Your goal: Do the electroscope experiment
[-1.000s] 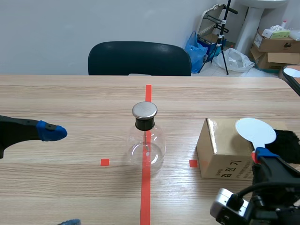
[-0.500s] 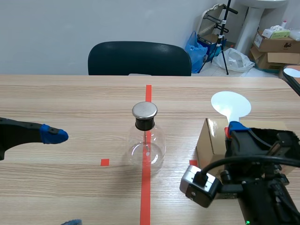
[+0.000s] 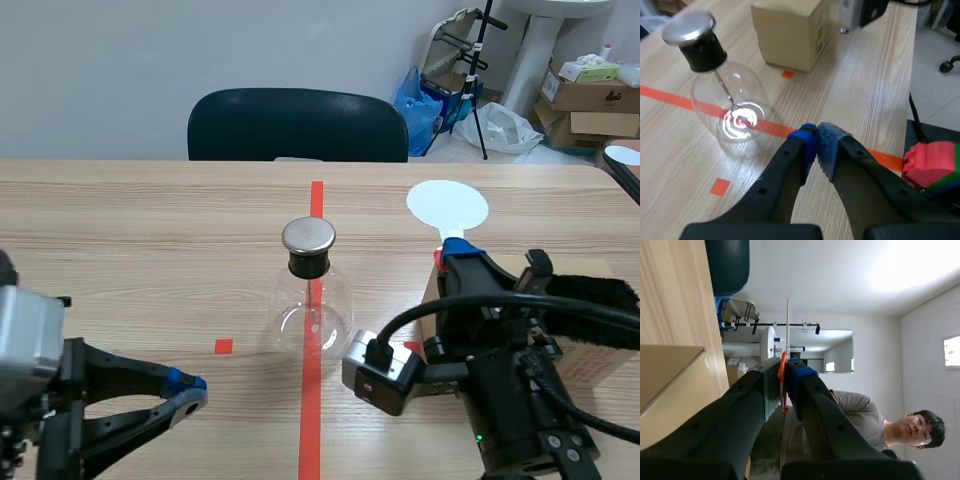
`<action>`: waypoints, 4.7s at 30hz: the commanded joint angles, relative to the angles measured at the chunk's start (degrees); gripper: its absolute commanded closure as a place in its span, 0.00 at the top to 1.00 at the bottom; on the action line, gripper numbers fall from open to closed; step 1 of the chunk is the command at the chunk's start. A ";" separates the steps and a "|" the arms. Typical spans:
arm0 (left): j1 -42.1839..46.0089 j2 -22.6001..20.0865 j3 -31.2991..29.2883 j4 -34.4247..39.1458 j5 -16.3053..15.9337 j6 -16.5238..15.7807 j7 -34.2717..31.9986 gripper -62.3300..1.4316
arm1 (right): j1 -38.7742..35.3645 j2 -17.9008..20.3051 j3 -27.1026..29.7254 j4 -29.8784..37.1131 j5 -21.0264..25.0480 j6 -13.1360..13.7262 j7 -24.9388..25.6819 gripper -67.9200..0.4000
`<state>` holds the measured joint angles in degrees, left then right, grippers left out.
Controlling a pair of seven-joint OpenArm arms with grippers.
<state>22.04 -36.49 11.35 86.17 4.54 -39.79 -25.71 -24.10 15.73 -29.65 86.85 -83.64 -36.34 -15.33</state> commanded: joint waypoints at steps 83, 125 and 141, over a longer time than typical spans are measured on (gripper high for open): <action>-29.68 11.06 19.61 -31.17 -0.83 13.55 -4.24 0.06 | 4.90 0.26 -4.92 -0.87 -0.06 4.28 -4.90 0.02; -29.68 11.04 19.61 -31.17 -0.83 13.55 -4.24 0.06 | 4.90 0.26 -4.92 -0.87 -0.06 4.50 -4.70 0.02; -29.68 11.04 19.61 -31.17 -0.83 13.55 -4.24 0.06 | 4.90 0.26 -4.92 -0.87 -0.06 4.50 -4.70 0.02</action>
<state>-7.18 -25.74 31.11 53.98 4.49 -26.33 -29.12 -20.16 15.73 -34.79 85.49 -83.66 -31.22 -19.81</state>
